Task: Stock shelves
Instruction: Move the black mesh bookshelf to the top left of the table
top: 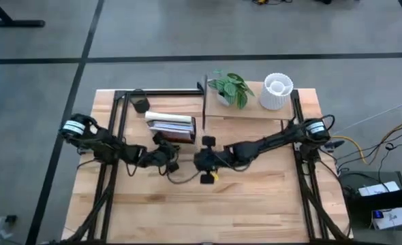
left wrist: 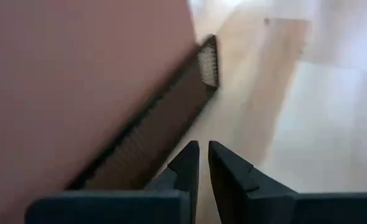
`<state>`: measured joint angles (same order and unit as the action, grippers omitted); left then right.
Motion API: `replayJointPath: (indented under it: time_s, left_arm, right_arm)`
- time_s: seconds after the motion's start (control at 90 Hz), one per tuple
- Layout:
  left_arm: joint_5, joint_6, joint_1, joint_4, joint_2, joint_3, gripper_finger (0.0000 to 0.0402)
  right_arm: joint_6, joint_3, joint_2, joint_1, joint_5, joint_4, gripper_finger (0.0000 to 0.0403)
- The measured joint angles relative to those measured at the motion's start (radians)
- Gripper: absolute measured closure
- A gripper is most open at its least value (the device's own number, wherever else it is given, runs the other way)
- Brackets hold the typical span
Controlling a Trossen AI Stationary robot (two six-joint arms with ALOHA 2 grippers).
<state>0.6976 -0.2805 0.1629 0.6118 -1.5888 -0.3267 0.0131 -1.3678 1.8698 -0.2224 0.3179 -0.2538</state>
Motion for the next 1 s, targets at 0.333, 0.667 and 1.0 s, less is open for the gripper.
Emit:
replayJointPath:
  time_s: [0.333, 0.667, 1.0]
  left_arm:
    - [0.004, 0.016, -0.09, 0.016, -0.104, -0.063, 0.0381]
    - [0.083, 0.007, -0.131, 0.017, -0.189, -0.161, 0.0381]
    - [0.104, -0.028, -0.211, 0.019, -0.23, -0.163, 0.0381]
  right_arm:
    - [0.076, 0.0, -0.005, -0.097, 0.137, -0.098, 0.0377]
    - [0.212, 0.0, -0.019, -0.114, 0.192, -0.232, 0.0391]
    - [0.224, 0.0, -0.019, -0.114, 0.191, -0.238, 0.0391]
